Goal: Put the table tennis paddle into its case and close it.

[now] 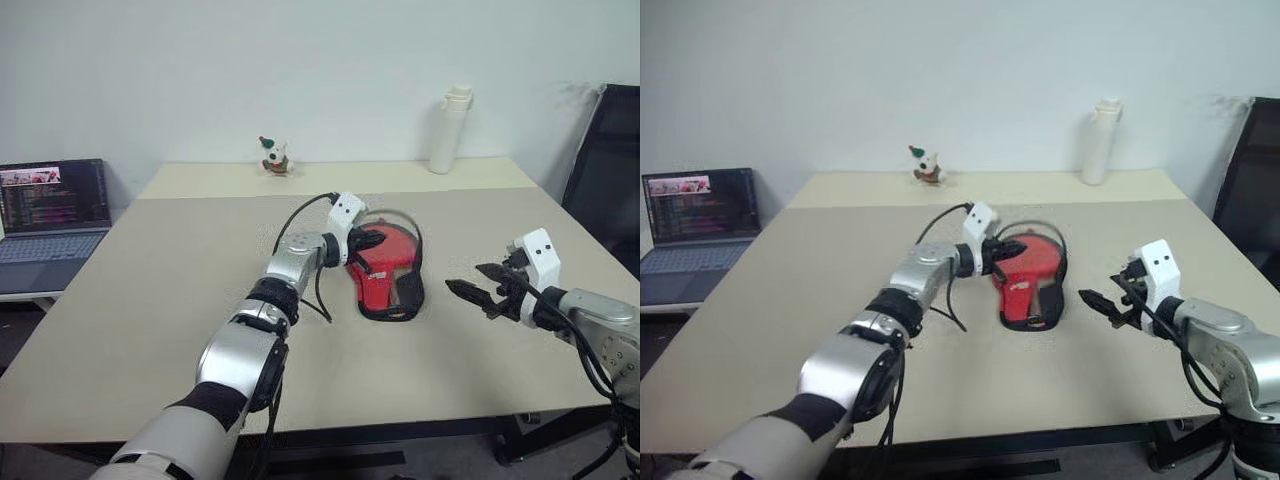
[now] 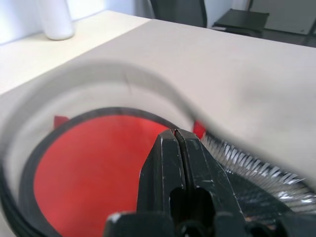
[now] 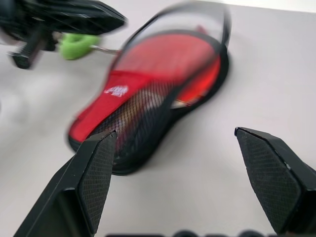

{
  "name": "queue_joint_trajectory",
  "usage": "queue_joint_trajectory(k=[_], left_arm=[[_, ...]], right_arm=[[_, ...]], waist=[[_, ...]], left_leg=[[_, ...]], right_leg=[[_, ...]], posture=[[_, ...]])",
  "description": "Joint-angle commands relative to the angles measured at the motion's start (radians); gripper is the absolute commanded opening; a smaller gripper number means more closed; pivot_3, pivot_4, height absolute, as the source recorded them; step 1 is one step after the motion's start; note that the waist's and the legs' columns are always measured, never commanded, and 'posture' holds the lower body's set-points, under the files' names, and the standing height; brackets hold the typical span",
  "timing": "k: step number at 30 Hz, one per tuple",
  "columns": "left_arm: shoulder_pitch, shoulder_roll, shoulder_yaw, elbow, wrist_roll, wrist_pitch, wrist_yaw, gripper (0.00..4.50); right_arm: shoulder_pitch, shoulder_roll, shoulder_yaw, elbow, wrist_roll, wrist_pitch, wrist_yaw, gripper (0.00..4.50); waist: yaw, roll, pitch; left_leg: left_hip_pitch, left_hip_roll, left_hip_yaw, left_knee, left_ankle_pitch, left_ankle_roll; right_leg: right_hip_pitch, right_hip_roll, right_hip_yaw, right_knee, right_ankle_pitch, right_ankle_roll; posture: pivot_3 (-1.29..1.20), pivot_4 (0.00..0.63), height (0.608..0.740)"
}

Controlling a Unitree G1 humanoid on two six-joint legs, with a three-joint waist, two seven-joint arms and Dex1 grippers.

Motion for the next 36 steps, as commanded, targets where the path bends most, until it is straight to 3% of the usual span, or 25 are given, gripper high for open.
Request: queue_joint_trajectory(k=[1,6,10,15,19,28,36], left_arm=[[-0.023,0.022,0.022,-0.006,0.002,-0.038,-0.009,0.05],[0.069,0.086,0.055,-0.133,-0.050,-0.023,-0.118,0.01],[0.255,0.185,0.079,-0.481,-0.143,0.111,-0.249,0.01],[0.475,0.319,0.115,-0.877,-0.227,0.327,-0.234,0.01],[0.586,0.376,0.142,-1.064,-0.273,0.437,-0.188,0.01],[0.660,0.416,0.162,-1.190,-0.315,0.508,-0.118,0.01],[0.672,0.438,0.161,-1.212,-0.334,0.516,-0.095,0.01]], right_arm=[[-0.050,0.024,0.006,0.027,-0.010,-0.030,-0.022,4.19],[-0.138,0.064,0.056,0.170,-0.033,-0.069,-0.005,4.35],[-0.223,0.127,0.125,0.323,-0.082,-0.129,0.009,4.35],[-0.300,0.204,0.196,0.536,-0.158,-0.242,0.035,4.35],[-0.344,0.238,0.219,0.698,-0.214,-0.327,0.052,4.35],[-0.425,0.276,0.241,0.977,-0.307,-0.454,0.089,4.35],[-0.423,0.262,0.241,1.016,-0.337,-0.454,0.118,4.35]], waist=[[0.001,0.000,0.000],[0.000,0.000,0.000],[-0.009,0.000,0.000],[-0.008,0.000,0.000],[0.002,0.000,0.000],[0.004,0.000,0.000],[0.003,0.000,0.000]], left_leg=[[0.000,0.000,0.000,0.000,0.000,0.000],[0.001,0.000,0.001,0.000,0.000,0.000],[0.005,0.002,0.007,-0.003,0.000,0.000],[0.004,0.003,0.007,-0.002,0.000,0.000],[0.005,0.003,0.007,-0.001,0.000,0.000],[0.005,0.002,0.009,0.000,0.000,0.000],[0.006,0.002,0.009,0.000,0.000,0.000]], right_leg=[[0.000,0.000,0.000,0.000,0.000,0.000],[0.000,0.000,0.000,0.001,0.000,0.000],[0.000,0.000,0.003,0.002,0.000,-0.001],[-0.001,0.000,0.005,0.003,0.003,-0.005],[0.001,-0.002,0.005,0.003,0.003,-0.005],[0.002,-0.004,0.004,0.002,0.005,-0.003],[0.001,-0.003,0.005,0.002,0.005,-0.003]], posture=[[0.00,0.150,0.740],[0.00,0.150,0.740],[0.00,0.150,0.740],[0.00,0.150,0.740],[0.00,0.150,0.740],[0.00,0.150,0.740],[0.00,0.150,0.740]])
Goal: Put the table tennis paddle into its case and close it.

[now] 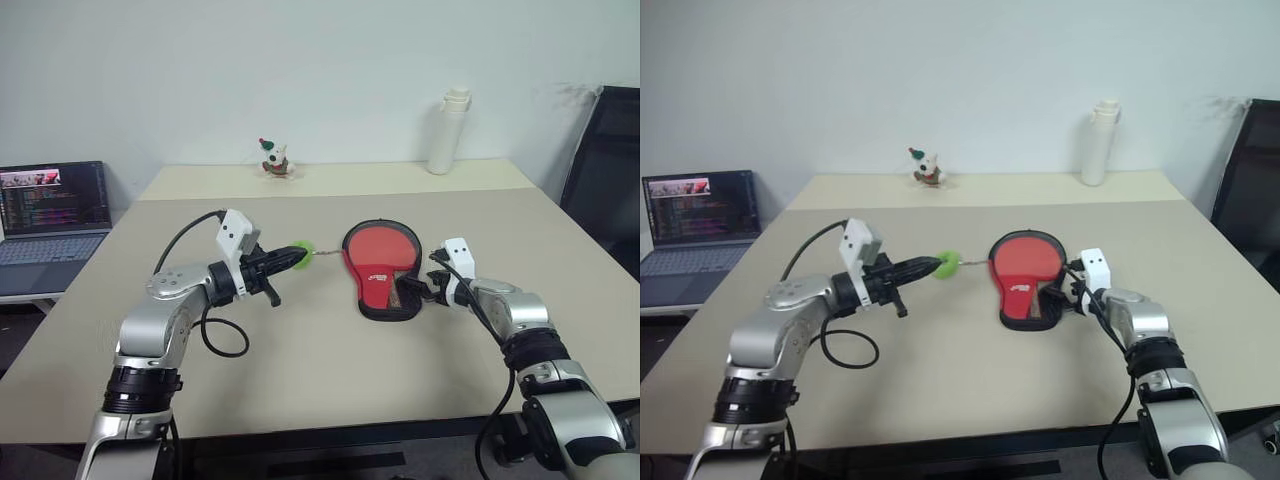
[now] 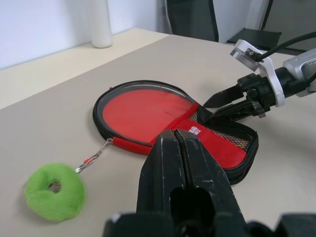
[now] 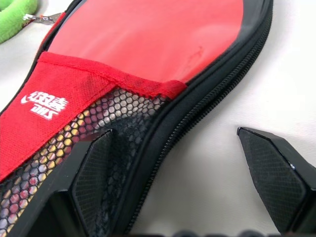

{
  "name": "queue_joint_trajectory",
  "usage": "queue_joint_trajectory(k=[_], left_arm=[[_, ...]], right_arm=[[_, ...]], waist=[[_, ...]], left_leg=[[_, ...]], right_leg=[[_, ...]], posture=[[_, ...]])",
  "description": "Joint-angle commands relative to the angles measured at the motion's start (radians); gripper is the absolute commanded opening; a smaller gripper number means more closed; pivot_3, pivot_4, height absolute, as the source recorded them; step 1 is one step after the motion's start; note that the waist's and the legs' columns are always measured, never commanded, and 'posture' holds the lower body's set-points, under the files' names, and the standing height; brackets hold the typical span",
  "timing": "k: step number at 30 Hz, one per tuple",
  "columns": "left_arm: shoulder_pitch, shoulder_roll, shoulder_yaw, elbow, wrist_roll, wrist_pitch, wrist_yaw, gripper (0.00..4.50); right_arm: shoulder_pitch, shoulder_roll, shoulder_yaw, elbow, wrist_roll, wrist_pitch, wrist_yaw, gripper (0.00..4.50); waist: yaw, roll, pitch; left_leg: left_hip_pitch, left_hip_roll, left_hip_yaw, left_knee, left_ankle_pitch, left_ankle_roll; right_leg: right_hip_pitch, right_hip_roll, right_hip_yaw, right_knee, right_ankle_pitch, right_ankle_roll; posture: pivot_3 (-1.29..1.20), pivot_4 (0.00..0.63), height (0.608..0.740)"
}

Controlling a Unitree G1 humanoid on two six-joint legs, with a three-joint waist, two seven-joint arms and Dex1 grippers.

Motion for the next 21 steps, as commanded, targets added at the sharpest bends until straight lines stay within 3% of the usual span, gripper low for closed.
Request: queue_joint_trajectory(k=[1,10,21], left_arm=[[-0.003,0.018,0.016,-0.045,-0.018,-0.002,0.010,0.01],[0.000,0.031,0.007,-0.035,-0.015,-0.007,0.008,0.01],[0.073,0.093,0.007,-0.050,-0.004,-0.035,-0.028,0.00]], right_arm=[[-0.009,0.000,0.007,0.015,-0.021,0.010,0.025,4.35],[-0.046,0.070,0.057,0.066,-0.072,0.006,0.058,4.35],[-0.112,0.122,0.054,0.216,-0.119,-0.025,0.079,1.00]], waist=[[0.000,0.000,0.000],[-0.014,-0.001,-0.001],[-0.033,-0.005,-0.004]], left_leg=[[0.000,0.000,0.000,0.000,0.000,0.000],[0.001,0.000,0.001,0.000,0.000,0.000],[0.006,0.001,0.001,0.000,0.000,0.000]], right_leg=[[0.000,0.000,0.000,0.000,0.000,0.000],[0.000,0.001,0.000,0.000,0.000,0.000],[0.003,0.002,0.001,0.001,0.001,-0.001]], posture=[[0.00,0.150,0.740],[0.00,0.150,0.740],[0.00,0.150,0.740]])
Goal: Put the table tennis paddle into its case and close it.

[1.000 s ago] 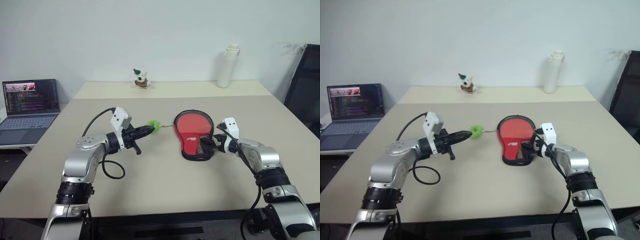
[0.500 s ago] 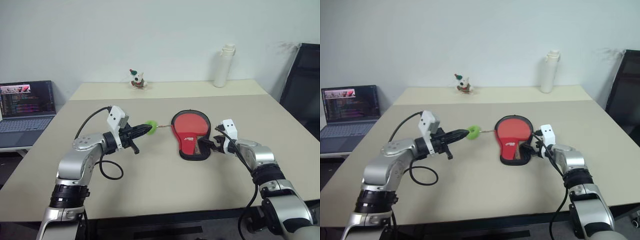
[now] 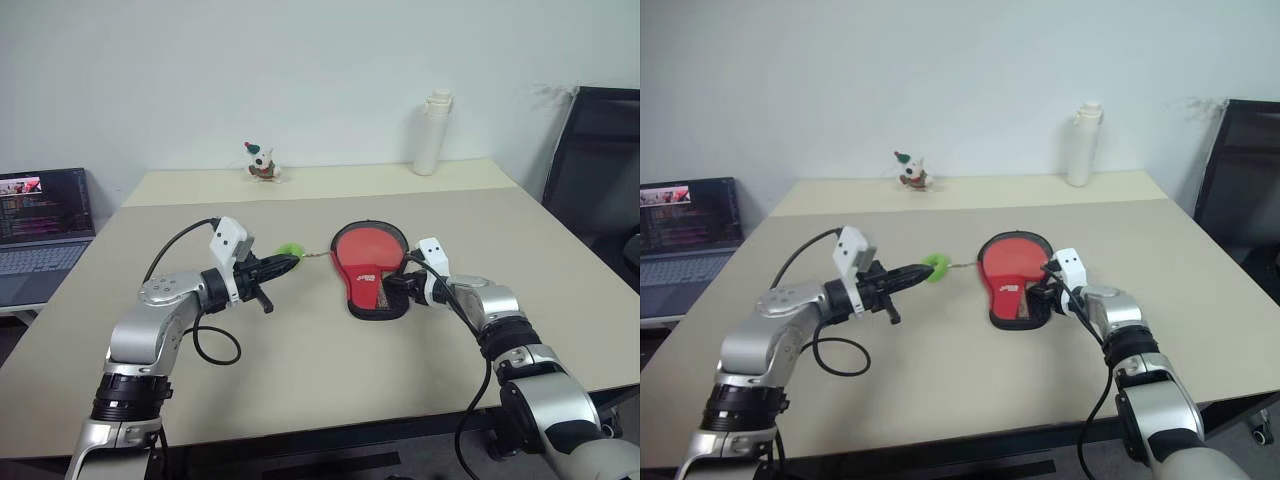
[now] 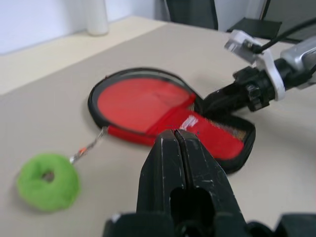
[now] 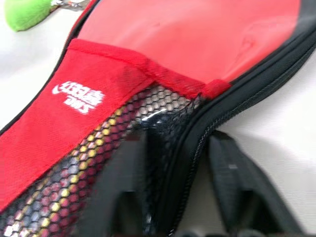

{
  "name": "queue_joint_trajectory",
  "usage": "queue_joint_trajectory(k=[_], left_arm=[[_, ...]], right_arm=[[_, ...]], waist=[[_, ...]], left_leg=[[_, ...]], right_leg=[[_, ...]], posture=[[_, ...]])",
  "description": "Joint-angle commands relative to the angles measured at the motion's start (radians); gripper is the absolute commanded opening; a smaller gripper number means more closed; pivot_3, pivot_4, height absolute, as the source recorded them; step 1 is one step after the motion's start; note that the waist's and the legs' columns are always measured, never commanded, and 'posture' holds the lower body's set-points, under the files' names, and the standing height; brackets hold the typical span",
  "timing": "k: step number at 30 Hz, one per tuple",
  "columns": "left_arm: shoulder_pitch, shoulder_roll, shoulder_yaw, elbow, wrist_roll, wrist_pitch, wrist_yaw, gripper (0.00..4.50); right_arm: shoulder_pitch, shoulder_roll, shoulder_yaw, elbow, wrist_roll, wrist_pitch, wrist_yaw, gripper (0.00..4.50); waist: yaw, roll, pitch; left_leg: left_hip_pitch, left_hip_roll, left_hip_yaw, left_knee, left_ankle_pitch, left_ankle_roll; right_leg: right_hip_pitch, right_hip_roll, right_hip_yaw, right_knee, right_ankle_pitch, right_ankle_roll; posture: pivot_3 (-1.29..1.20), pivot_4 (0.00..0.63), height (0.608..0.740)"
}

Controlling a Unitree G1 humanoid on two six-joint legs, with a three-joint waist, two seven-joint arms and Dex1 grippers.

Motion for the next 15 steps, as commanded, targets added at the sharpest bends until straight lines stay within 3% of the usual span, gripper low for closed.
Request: queue_joint_trajectory(k=[1,4,9,15], left_arm=[[0.019,0.038,0.009,-0.043,-0.007,-0.038,-0.039,0.00],[0.065,0.080,0.010,-0.053,-0.028,-0.048,-0.108,0.00],[0.155,0.150,0.024,-0.099,-0.093,-0.039,-0.234,0.00],[0.236,0.202,0.028,-0.163,-0.162,-0.006,-0.314,0.00]], right_arm=[[-0.005,0.020,0.019,0.040,-0.020,0.027,0.016,0.67],[-0.011,0.030,0.013,0.007,-0.003,0.074,0.046,0.05],[0.024,0.036,0.022,-0.175,0.043,0.221,0.104,0.05],[0.156,0.041,0.050,-0.546,0.108,0.453,0.087,0.05]], waist=[[0.000,-0.001,0.000],[0.000,-0.001,-0.001],[-0.001,-0.001,-0.001],[0.001,-0.001,-0.001]], left_leg=[[0.000,0.000,0.000,0.000,0.000,0.000],[0.002,0.000,0.000,0.000,0.000,0.000],[0.001,0.001,-0.001,-0.002,0.000,0.000],[-0.006,0.004,-0.003,-0.003,-0.001,0.000]], right_leg=[[0.001,0.000,0.000,0.000,0.000,0.000],[0.003,0.000,0.000,-0.001,0.000,0.001],[0.001,0.000,0.000,-0.001,0.000,0.000],[-0.006,0.000,0.000,-0.001,0.001,-0.002]], posture=[[0.00,0.150,0.740],[0.00,0.150,0.740],[0.00,0.150,0.740],[0.00,0.150,0.740]])
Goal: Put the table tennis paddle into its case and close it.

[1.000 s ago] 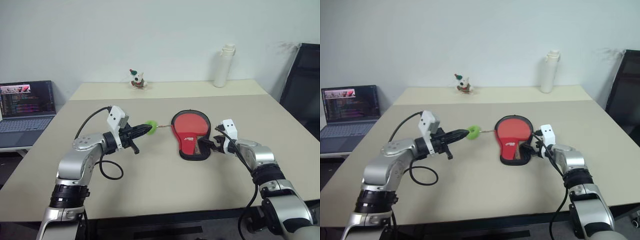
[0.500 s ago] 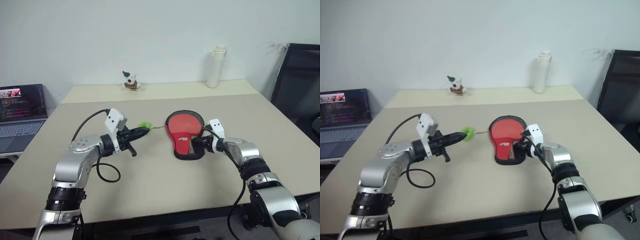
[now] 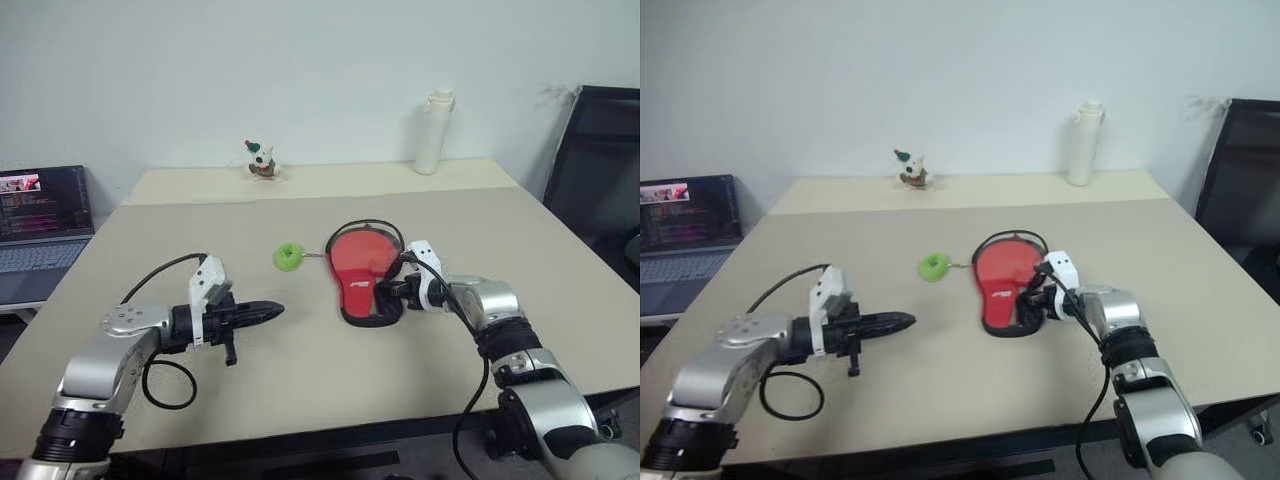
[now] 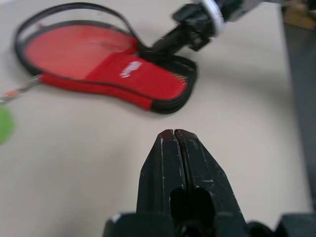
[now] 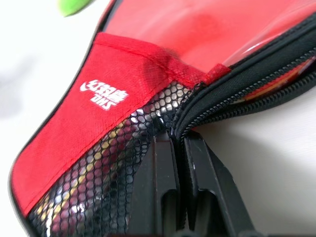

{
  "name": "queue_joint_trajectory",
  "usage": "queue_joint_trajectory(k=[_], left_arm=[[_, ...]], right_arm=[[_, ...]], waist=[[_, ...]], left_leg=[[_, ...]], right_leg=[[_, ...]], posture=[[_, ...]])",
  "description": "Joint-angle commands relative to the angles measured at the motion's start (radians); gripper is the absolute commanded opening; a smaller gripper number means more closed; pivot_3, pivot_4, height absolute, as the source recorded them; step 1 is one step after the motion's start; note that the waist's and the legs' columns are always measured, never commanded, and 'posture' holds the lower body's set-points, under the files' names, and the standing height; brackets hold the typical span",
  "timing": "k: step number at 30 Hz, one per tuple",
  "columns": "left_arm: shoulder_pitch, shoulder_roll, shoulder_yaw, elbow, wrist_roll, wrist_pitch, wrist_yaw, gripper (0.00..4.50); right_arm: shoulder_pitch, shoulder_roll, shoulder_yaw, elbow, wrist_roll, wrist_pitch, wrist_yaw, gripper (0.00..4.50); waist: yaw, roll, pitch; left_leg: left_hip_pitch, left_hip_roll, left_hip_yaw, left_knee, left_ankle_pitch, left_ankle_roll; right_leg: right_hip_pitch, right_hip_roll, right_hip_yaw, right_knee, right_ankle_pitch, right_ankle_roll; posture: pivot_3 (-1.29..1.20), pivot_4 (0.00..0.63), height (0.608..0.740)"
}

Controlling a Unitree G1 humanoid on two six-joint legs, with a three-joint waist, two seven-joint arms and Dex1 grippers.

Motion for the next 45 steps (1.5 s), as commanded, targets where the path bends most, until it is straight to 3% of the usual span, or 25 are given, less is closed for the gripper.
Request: queue_joint_trajectory(k=[1,9,16,22,31,39,45], left_arm=[[0.025,0.020,0.024,-0.072,-0.052,0.020,-0.025,0.00],[0.114,0.011,-0.003,-0.183,-0.098,0.055,-0.020,0.00],[0.113,0.020,-0.015,-0.175,-0.102,0.054,-0.037,0.00],[0.090,0.015,-0.034,-0.144,-0.087,0.042,-0.047,0.00],[0.083,0.012,-0.042,-0.130,-0.079,0.029,-0.045,0.00],[0.103,0.013,-0.032,-0.128,-0.077,0.016,-0.035,0.00],[0.093,-0.013,-0.012,-0.101,-0.077,0.034,0.043,0.00]], right_arm=[[0.066,0.019,0.029,-0.217,0.069,0.138,0.005,0.05],[0.311,-0.001,0.016,-0.660,0.177,0.428,-0.073,0.05],[0.437,0.012,-0.062,-0.882,0.242,0.611,-0.153,0.05],[0.466,0.047,-0.096,-0.927,0.261,0.660,-0.209,0.05],[0.463,0.187,-0.149,-0.879,0.260,0.696,-0.299,0.05],[0.481,0.171,-0.152,-0.892,0.266,0.706,-0.325,0.05],[0.512,0.105,-0.163,-0.957,0.273,0.700,-0.329,1.75]], waist=[[0.001,0.000,0.000],[0.012,0.000,0.000],[0.017,0.000,0.000],[0.017,0.000,0.000],[0.012,-0.001,0.000],[0.009,-0.001,0.000],[0.014,-0.001,-0.001]], left_leg=[[0.000,0.001,0.000,0.000,0.000,0.000],[0.001,0.004,0.000,0.000,0.000,0.000],[0.001,0.004,0.001,0.000,0.000,0.000],[0.001,0.004,0.002,0.000,0.000,0.000],[0.001,0.006,0.002,0.000,0.000,0.000],[0.002,0.010,0.003,0.000,0.000,0.000],[0.002,0.010,0.003,0.000,0.000,0.000]], right_leg=[[0.000,0.000,0.000,0.000,0.000,0.000],[0.001,0.001,-0.001,-0.001,-0.003,0.005],[0.001,0.002,-0.002,-0.001,-0.004,0.004],[0.001,0.002,-0.002,-0.002,-0.004,0.004],[0.001,0.004,-0.002,-0.001,-0.004,0.004],[0.001,0.008,-0.001,-0.001,-0.004,0.003],[0.001,0.008,-0.001,-0.002,-0.005,0.003]], posture=[[0.00,0.150,0.740],[0.00,0.150,0.740],[0.00,0.150,0.740],[0.00,0.150,0.740],[0.00,0.150,0.740],[0.00,0.150,0.740],[0.00,0.150,0.740]])
